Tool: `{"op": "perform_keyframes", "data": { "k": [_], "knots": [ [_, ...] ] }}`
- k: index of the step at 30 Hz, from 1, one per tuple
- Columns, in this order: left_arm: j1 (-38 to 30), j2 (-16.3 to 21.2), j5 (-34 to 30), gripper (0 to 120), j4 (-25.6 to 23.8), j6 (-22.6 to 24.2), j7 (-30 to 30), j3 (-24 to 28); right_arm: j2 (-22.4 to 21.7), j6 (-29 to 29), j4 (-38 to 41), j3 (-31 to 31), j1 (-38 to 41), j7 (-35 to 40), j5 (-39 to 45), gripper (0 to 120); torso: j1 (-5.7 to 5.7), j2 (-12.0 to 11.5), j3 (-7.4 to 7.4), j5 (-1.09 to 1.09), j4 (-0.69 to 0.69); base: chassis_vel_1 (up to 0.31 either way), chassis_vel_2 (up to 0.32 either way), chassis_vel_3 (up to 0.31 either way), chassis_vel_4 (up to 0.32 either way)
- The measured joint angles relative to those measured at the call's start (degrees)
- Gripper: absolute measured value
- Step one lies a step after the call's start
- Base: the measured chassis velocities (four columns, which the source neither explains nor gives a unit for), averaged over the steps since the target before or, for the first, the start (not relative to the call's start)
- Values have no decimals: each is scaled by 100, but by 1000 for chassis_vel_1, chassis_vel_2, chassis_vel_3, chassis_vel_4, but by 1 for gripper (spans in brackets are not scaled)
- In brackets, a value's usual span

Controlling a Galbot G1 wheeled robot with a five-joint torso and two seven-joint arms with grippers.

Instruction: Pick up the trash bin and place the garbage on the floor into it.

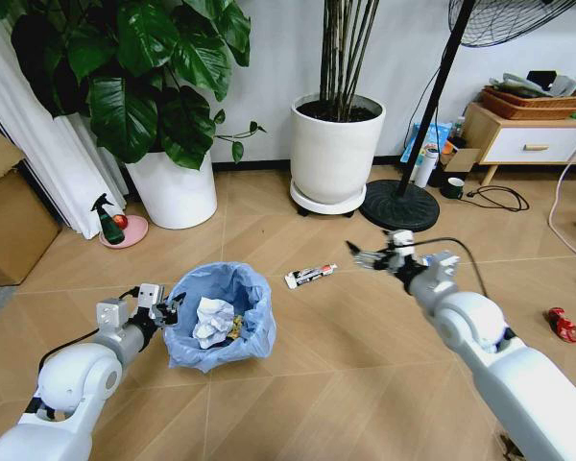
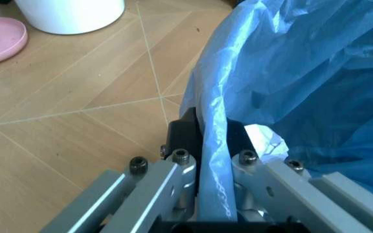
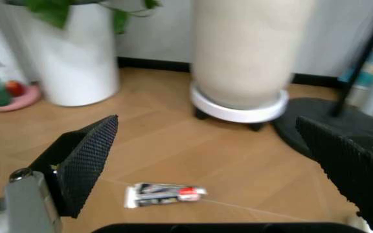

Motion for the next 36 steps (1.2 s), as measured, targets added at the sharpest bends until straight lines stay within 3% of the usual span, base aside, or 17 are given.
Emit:
{"op": "perform_keyframes", "data": {
  "k": [18, 36],
  "knots": [
    [72, 7, -9, 1, -61, 0, 32, -105, 501, 141, 221, 974, -1226, 233, -419, 100, 0, 0, 0, -1, 1, 0, 0, 0, 0],
    [104, 26, 17, 1, -94, -10, 52, -128, 590, 176, 239, 968, -1290, 183, -440, 100, 0, 0, 0, -1, 1, 0, 0, 0, 0]
  ]
}}
